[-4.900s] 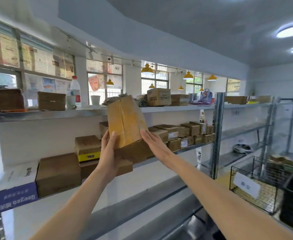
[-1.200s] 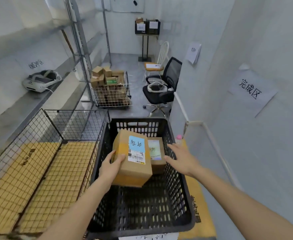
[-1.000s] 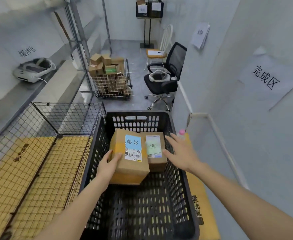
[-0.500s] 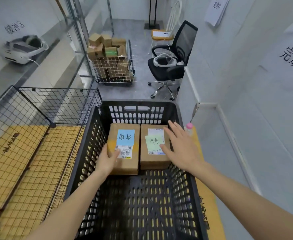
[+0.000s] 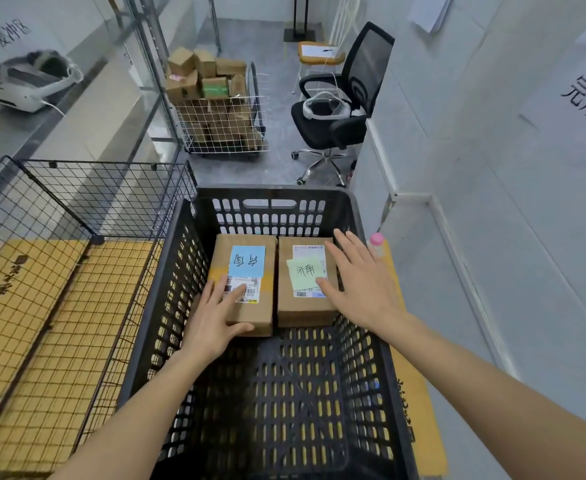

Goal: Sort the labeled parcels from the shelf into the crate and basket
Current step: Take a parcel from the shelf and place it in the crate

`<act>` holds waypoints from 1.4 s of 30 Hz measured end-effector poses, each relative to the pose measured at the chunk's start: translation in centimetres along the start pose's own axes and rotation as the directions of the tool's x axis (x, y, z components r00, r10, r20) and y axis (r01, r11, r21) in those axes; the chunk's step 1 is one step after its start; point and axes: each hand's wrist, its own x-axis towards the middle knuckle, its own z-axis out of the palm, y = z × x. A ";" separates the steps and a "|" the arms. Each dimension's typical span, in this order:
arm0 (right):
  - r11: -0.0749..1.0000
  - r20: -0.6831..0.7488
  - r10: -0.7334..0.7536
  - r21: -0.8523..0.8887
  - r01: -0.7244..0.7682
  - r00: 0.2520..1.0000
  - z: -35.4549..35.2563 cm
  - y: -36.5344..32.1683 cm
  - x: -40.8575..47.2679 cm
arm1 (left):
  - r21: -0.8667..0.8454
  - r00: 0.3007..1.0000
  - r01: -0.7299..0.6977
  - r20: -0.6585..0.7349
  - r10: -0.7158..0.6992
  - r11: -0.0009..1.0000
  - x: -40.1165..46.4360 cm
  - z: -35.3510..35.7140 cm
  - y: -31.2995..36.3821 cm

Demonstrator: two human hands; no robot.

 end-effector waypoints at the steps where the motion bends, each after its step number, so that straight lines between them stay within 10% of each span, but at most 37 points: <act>1: 1.000 0.004 0.001 -0.005 -0.001 1.000 0.0 0.0 0.0 | 0.010 1.000 0.000 0.001 -0.001 1.000 0.0 0.0 0.0; 12: 0.995 0.058 0.010 -0.099 -0.004 0.998 -0.3 -0.3 -0.2 | 0.123 0.998 -0.027 -0.049 0.033 0.992 -1.2 -4.5 2.7; 25: 0.973 -0.038 -0.222 -0.066 0.219 0.974 -13.6 -11.6 4.0 | 0.155 0.922 0.060 -0.387 0.005 0.986 -9.9 -26.3 4.2; 42: 0.589 -0.270 -0.768 0.058 0.806 0.581 -33.9 -50.6 -15.2 | 0.048 0.540 0.528 -0.790 -0.292 0.848 -57.2 -45.8 -3.5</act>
